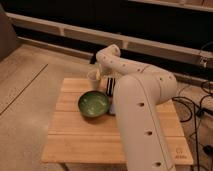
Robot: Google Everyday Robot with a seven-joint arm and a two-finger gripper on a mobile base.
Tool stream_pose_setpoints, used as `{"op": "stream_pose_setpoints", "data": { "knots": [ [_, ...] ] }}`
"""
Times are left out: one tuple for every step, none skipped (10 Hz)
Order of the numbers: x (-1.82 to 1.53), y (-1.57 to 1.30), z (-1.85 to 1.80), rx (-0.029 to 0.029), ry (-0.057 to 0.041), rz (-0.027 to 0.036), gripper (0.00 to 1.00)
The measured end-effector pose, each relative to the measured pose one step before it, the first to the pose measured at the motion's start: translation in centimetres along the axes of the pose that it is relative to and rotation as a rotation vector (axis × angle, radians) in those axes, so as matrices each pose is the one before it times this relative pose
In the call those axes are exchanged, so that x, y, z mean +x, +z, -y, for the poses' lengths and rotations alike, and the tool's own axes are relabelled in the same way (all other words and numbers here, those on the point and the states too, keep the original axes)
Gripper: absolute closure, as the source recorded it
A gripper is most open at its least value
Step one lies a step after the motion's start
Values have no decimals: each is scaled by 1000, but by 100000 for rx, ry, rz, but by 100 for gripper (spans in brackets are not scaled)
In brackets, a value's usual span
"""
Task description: Pick up the ceramic cup
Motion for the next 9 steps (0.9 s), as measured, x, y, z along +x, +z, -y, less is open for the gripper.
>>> {"op": "stream_pose_setpoints", "data": {
  "knots": [
    [-498, 478, -110, -1642, 155, -26, 66],
    [-376, 418, -62, -967, -248, -26, 76],
    [-507, 43, -249, -1041, -474, 424, 84],
    [-686, -137, -526, -1666, -854, 655, 94],
    [-824, -447, -295, -994, -1177, 1332, 99],
    [-1022, -761, -522, -1346, -1444, 1813, 100],
    [-1556, -1465, -1016, -1229, -3184, 2938, 100],
    [-1223, -1191, -972, -637, -2748, 2368, 100],
    [-1649, -1795, -1296, -323, -3884, 3472, 100]
  ]
}}
